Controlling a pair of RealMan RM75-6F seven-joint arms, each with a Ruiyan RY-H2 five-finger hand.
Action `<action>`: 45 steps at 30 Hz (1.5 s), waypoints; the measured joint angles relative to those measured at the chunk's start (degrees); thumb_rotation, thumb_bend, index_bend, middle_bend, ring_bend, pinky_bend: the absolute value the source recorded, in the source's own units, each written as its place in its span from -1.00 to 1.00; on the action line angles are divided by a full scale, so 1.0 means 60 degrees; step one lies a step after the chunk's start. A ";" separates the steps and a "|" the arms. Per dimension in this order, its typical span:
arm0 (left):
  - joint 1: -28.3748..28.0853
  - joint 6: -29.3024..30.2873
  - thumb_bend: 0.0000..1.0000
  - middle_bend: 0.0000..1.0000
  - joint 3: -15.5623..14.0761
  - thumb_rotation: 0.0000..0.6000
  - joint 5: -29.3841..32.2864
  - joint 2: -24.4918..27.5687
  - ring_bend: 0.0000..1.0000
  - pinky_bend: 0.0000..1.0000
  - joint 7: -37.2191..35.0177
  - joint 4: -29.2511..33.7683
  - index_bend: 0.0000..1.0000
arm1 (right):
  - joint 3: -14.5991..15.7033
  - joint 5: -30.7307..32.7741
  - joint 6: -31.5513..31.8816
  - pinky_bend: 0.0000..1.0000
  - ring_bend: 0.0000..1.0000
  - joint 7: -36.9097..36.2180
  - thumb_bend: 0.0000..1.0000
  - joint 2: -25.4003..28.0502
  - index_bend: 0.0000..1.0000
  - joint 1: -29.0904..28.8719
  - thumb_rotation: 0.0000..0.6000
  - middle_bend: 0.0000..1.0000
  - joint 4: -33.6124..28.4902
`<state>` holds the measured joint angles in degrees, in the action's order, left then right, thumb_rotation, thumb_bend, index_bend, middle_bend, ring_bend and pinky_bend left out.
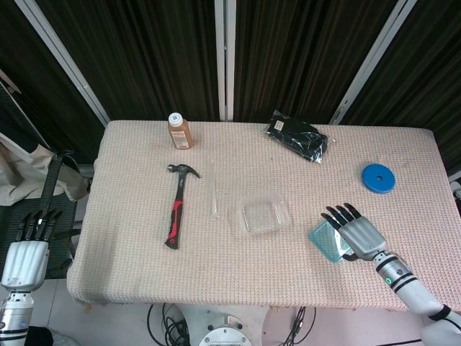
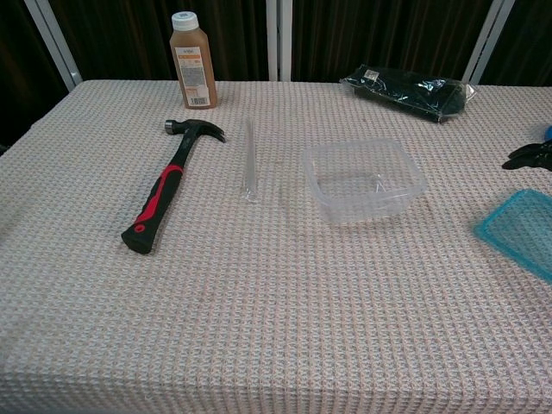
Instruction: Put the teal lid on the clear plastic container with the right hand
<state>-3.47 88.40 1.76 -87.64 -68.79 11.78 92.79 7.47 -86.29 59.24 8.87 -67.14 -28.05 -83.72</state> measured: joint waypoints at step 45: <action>0.0128 -0.0110 -1.00 -0.87 -0.0114 1.00 0.0176 0.0231 -1.00 -1.00 0.0516 0.0620 -0.84 | -0.0744 -0.0157 -0.2574 -1.00 -1.00 -0.3173 -1.00 -0.1478 -1.00 -0.1482 1.00 -0.81 0.1993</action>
<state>-2.71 87.74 1.07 -86.58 -67.40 14.88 96.52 3.01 -87.23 43.79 -10.17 -76.00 -36.95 -71.77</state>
